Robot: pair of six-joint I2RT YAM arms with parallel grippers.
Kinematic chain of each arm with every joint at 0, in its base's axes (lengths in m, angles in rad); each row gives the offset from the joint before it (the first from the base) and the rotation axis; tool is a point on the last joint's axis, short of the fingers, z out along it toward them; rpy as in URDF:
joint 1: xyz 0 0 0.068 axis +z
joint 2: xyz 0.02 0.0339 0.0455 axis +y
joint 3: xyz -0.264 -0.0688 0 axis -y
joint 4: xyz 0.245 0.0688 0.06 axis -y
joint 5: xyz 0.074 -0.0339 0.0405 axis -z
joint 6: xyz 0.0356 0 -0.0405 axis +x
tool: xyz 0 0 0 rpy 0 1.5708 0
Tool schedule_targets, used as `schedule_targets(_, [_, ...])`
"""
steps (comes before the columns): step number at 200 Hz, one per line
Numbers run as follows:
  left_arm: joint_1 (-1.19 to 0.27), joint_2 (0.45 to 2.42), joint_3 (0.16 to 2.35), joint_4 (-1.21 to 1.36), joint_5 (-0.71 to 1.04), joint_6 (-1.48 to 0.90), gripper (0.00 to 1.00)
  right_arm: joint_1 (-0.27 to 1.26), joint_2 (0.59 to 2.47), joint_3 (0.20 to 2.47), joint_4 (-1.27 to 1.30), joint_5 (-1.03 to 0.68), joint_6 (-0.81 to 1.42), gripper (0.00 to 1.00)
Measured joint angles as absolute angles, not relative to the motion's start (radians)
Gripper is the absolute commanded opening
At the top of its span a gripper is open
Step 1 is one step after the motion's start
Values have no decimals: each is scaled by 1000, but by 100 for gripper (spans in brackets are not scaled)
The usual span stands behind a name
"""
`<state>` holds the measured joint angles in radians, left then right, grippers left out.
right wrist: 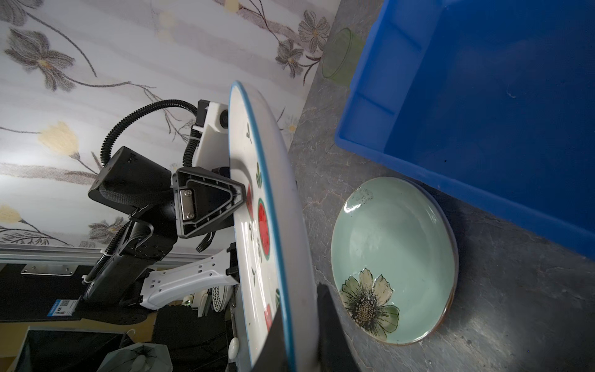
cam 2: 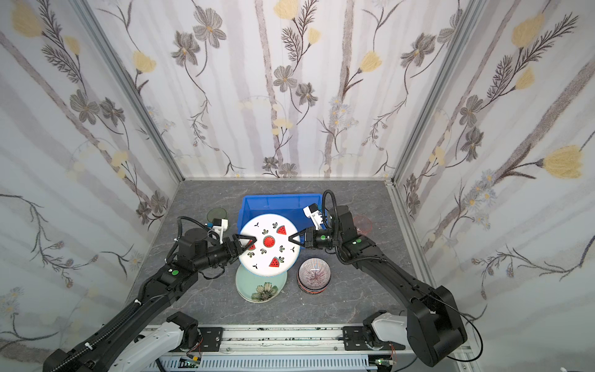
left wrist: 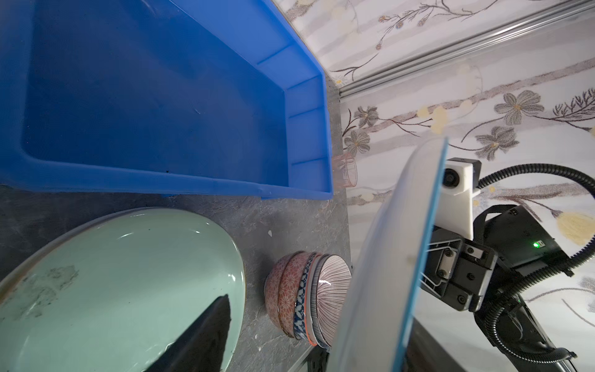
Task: Place the mixed dishes into the plastic bin
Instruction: 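Carry the raised watermelon plate with both grippers over the blue bin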
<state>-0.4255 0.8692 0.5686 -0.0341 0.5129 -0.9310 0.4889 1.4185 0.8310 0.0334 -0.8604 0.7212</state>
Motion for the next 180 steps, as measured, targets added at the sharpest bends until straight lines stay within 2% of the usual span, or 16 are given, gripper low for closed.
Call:
schedule_targets(35, [-425, 870, 570, -34, 489, -931, 100, 477, 1440, 847, 9, -850, 705, 0])
schedule_targets(125, [-330, 876, 674, -59, 441, -864, 100, 431, 1530, 916, -7, -815, 680, 0])
schedule_targets(180, [-266, 888, 715, -139, 412, -785, 100, 414, 1657, 1021, 7, -786, 697, 0])
